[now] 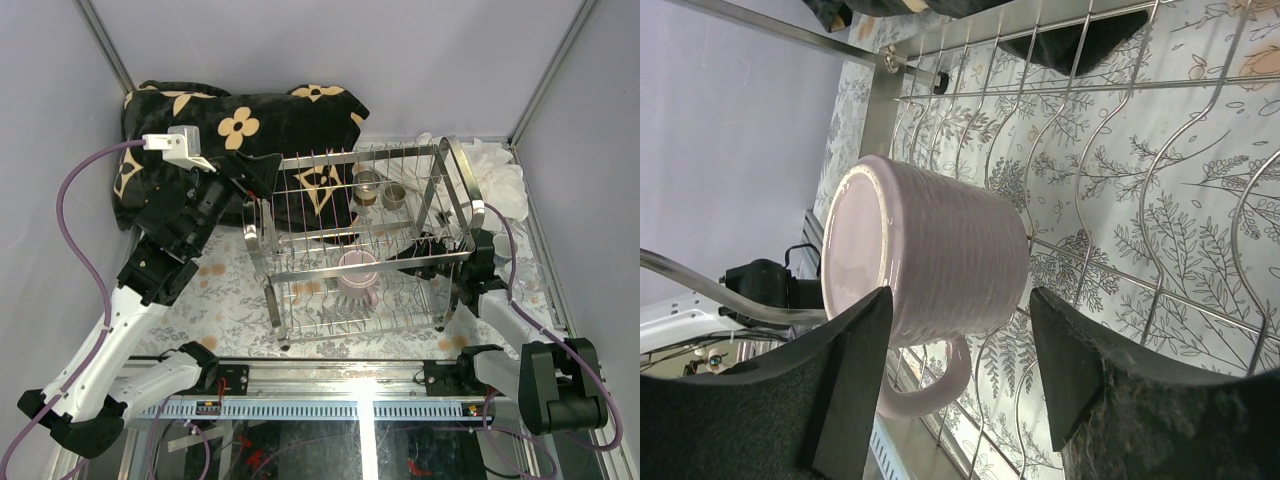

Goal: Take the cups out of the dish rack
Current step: Move the cup to the dish rack.

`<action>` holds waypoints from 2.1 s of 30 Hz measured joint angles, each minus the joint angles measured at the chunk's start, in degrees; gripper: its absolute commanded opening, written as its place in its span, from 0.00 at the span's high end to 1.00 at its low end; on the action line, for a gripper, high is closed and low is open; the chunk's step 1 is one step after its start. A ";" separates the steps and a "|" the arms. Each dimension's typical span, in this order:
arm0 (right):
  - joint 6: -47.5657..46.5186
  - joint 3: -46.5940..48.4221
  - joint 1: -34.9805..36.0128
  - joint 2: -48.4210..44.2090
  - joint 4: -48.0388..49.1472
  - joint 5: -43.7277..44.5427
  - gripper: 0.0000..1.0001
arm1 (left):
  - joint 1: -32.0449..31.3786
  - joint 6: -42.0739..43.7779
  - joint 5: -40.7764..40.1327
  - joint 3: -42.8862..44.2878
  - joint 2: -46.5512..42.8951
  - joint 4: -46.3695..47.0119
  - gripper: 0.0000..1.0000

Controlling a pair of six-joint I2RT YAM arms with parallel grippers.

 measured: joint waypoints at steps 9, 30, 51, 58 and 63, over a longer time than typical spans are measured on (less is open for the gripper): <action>-0.35 0.02 2.67 2.93 2.40 -2.23 0.37 | 0.02 0.00 0.00 0.00 0.00 0.00 0.00; -0.61 0.02 4.15 4.44 5.33 -5.62 0.38 | 0.59 0.07 -0.13 0.00 0.07 0.00 0.00; -2.12 0.24 5.20 5.49 4.87 1.68 0.39 | 0.98 0.07 -0.61 -0.48 -0.48 0.24 0.00; -2.12 0.24 5.60 5.86 5.16 1.70 0.39 | 0.81 -0.72 -2.93 -4.85 -6.12 -0.04 0.00; -2.14 0.24 5.66 5.86 5.11 1.70 0.39 | 0.81 -0.98 -5.84 -6.54 -10.08 -0.02 0.00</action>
